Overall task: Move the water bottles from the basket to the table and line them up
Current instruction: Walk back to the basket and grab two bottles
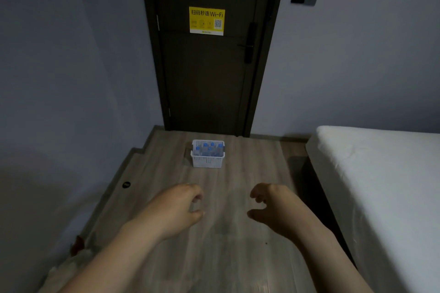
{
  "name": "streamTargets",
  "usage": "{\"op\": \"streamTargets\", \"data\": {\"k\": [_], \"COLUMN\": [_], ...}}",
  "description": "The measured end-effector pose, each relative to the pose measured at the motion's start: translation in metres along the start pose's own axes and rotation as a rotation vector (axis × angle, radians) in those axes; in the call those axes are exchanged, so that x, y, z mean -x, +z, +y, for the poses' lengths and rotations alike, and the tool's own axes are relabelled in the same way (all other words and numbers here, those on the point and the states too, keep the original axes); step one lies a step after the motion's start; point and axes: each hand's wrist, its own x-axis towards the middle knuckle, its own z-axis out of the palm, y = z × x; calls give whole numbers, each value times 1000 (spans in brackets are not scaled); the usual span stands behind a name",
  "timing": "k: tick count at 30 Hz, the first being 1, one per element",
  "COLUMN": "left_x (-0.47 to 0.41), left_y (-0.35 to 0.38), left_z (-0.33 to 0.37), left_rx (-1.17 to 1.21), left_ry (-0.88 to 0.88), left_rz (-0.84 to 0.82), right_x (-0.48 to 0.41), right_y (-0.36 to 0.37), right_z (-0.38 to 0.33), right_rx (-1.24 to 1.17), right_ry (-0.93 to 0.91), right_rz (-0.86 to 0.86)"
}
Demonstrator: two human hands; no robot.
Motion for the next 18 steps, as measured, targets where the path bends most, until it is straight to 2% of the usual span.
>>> {"op": "streamTargets", "data": {"k": [18], "left_x": [-315], "left_y": [-56], "left_z": [-99], "left_rx": [96], "left_ry": [-72], "left_rz": [-25], "right_x": [-324], "right_y": [-59], "right_z": [26], "right_rx": [3], "right_ry": [25], "right_rz": [-30]}}
